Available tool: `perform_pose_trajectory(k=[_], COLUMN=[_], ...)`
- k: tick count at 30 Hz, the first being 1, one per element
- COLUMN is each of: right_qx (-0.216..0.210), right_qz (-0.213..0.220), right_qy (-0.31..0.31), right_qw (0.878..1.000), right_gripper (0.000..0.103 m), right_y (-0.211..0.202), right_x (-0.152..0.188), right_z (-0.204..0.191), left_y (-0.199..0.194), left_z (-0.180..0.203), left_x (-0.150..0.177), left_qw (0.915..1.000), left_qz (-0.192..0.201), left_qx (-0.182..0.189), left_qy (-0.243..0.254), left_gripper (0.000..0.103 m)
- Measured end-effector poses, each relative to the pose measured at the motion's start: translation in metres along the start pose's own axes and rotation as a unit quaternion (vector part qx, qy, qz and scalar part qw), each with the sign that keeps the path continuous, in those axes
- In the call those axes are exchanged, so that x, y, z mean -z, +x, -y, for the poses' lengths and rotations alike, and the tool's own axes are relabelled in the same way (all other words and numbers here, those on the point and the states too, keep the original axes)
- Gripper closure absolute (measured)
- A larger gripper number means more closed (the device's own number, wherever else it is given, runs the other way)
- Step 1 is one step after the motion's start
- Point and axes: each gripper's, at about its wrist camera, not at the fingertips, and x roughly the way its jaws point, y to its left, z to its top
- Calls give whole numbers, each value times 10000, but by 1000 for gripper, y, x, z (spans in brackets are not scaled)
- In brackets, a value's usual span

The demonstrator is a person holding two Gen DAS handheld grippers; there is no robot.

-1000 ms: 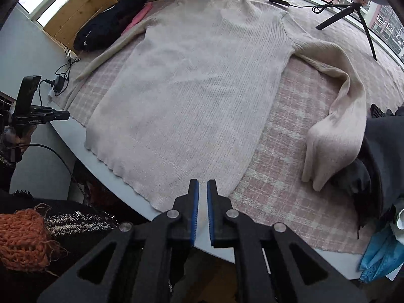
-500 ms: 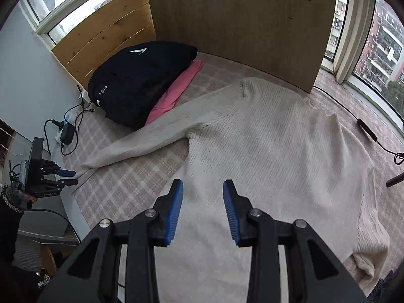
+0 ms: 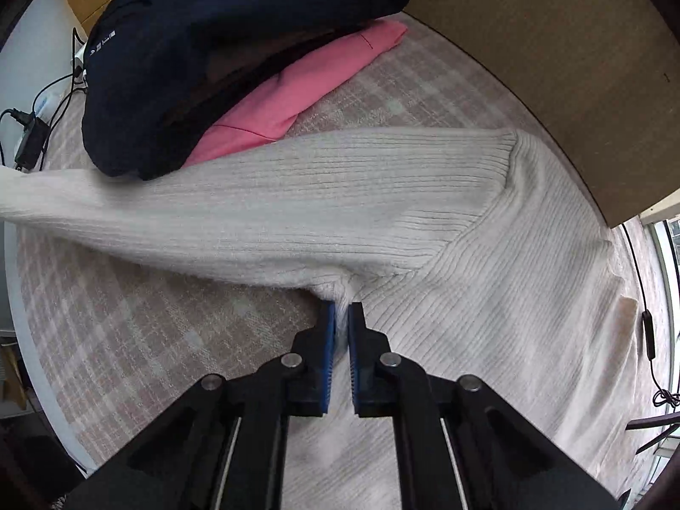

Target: Fold clothes

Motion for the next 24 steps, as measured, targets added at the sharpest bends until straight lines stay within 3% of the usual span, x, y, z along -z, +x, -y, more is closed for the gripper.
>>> perform_pose_trajectory(k=[1, 4, 8, 13, 16, 17, 19, 24], right_qx=[7, 36, 73, -279, -769, -885, -1011, -1037], right_qz=[-7, -27, -102, -74, 240, 326, 369, 53], right_qy=[-7, -24, -40, 206, 801, 1029, 1402, 2030], right_qw=[10000, 10000, 9999, 9994, 9935, 9902, 9843, 9736], right_gripper=[97, 97, 96, 91, 80, 78, 75, 75], right_y=[-2, -8, -5, -11, -29, -33, -33, -1], right_x=[2, 6, 6, 6, 4, 1, -8, -50], right_z=[2, 6, 3, 9, 33, 42, 56, 58], left_y=[10, 31, 41, 71, 86, 85, 77, 12], left_z=[10, 10, -27, -34, -28, -28, -33, -56], left_x=[7, 25, 22, 8, 2, 0, -2, -13], left_qw=[9995, 9983, 9957, 9954, 9954, 9954, 9947, 9938], left_qz=[-201, -498, -326, -484, -576, -515, -438, 330], left_qx=[221, 264, 354, 469, 554, 607, 618, 533], left_qy=[67, -119, -786, -678, -529, -536, -693, -917], left_gripper=[90, 90, 81, 70, 82, 96, 97, 97])
